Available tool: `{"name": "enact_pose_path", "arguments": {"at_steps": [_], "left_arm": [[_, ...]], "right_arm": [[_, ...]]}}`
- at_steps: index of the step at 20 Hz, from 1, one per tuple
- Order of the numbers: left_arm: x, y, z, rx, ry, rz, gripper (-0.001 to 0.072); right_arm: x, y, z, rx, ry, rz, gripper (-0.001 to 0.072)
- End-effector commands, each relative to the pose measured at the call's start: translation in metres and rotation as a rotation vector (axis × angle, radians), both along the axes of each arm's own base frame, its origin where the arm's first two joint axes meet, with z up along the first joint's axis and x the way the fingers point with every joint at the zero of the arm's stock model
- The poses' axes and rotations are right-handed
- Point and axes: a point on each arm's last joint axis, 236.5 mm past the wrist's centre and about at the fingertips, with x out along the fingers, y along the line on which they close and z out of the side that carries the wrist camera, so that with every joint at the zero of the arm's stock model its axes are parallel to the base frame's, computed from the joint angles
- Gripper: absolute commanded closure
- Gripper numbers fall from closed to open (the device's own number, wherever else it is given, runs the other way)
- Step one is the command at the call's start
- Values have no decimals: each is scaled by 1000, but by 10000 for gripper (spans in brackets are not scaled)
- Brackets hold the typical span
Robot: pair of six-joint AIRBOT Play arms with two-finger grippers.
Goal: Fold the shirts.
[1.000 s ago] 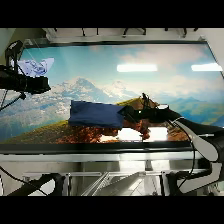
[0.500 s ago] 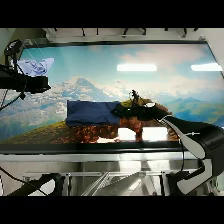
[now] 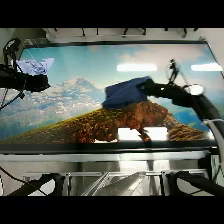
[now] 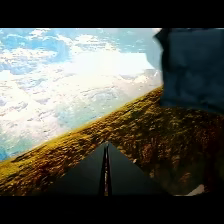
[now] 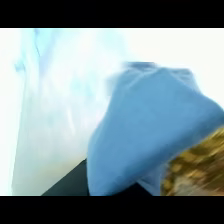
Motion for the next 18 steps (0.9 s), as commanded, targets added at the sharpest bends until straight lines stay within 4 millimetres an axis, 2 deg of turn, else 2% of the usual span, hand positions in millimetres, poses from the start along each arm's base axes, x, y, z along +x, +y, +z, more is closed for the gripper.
{"name": "enact_pose_path", "arguments": {"at_steps": [1,2,5,8,15,18], "left_arm": [[4,0,2,-2,-19,6,692],[5,0,2,-2,-20,7,692],[4,0,2,-3,-19,7,692],[4,0,2,-4,-20,7,692],[4,0,2,-3,-16,6,692],[4,0,2,-3,-17,7,692]], "right_arm": [[-4,-76,76,-27,-168,-186,696],[-2,-101,89,-37,-202,-249,696],[8,-163,107,-64,-243,-377,696],[27,-210,120,-115,-289,-444,696],[91,-304,163,-180,-403,-542,696],[111,-335,167,-194,-429,-572,697]]}}
